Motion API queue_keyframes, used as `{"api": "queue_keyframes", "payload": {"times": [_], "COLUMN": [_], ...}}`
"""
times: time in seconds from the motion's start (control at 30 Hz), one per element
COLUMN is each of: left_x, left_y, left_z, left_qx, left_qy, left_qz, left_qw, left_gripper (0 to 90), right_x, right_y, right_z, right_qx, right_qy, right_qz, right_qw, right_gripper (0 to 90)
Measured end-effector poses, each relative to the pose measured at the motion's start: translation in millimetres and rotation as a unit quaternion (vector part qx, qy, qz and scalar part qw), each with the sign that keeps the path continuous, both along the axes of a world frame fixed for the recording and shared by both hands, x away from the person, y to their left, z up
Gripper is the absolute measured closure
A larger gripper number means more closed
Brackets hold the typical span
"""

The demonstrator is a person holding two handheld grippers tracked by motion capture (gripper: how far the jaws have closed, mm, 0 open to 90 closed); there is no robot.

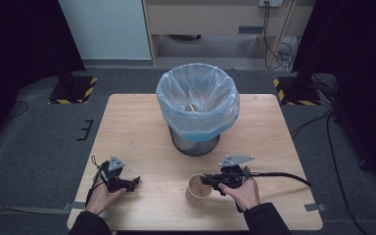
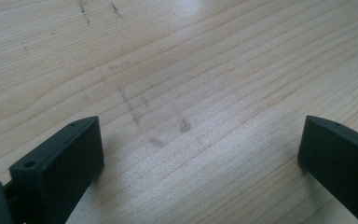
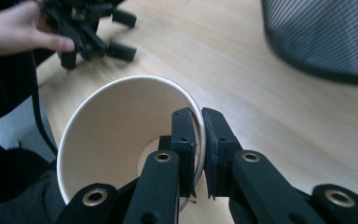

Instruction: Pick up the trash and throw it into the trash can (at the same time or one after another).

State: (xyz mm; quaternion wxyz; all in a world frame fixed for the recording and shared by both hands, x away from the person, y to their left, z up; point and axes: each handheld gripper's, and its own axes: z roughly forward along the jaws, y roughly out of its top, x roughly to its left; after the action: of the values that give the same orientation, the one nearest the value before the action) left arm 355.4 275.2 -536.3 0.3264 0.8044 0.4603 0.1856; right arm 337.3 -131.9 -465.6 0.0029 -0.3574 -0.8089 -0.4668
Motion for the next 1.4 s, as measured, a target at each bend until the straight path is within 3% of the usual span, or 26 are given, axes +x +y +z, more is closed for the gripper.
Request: {"api": "queue_keyframes", "payload": {"times": [0.23,0.47,0.7,0.9,1.17,1.4], "left_x": [0.0,0.0,0.0,0.0,0.0,0.0], "left_y": [0.0,0.0,0.0,0.0,0.0,0.0], "left_z": [0.0,0.0,0.0,0.0,0.0,0.0], "left_qx": [0.000,0.000,0.000,0.000,0.000,0.000], "left_qy": [0.000,0.000,0.000,0.000,0.000,0.000], "left_qz": [0.000,0.000,0.000,0.000,0.000,0.000], "left_qw": [1.0000,1.0000,1.0000,1.0000,1.0000,1.0000], "left_gripper": [0.0,0.0,0.0,0.0,0.0,0.0], "right_x": [0.7,2.3,3.2,3.8,3.4,1.8], "right_y": [-13.3,-32.8,-52.8,-69.3,-93.0,-103.9], "right_z": [17.6,31.7,49.0,64.1,84.4,101.5], "right_qx": [0.025,0.066,0.108,0.135,0.188,0.215], "right_qy": [-0.038,-0.069,-0.108,-0.124,-0.146,-0.168], "right_qz": [-0.023,-0.063,-0.098,-0.118,-0.148,-0.161], "right_qw": [0.9987,0.9934,0.9834,0.9759,0.9598,0.9485], "right_gripper": [84.4,84.4,84.4,84.4,84.5,84.5]}}
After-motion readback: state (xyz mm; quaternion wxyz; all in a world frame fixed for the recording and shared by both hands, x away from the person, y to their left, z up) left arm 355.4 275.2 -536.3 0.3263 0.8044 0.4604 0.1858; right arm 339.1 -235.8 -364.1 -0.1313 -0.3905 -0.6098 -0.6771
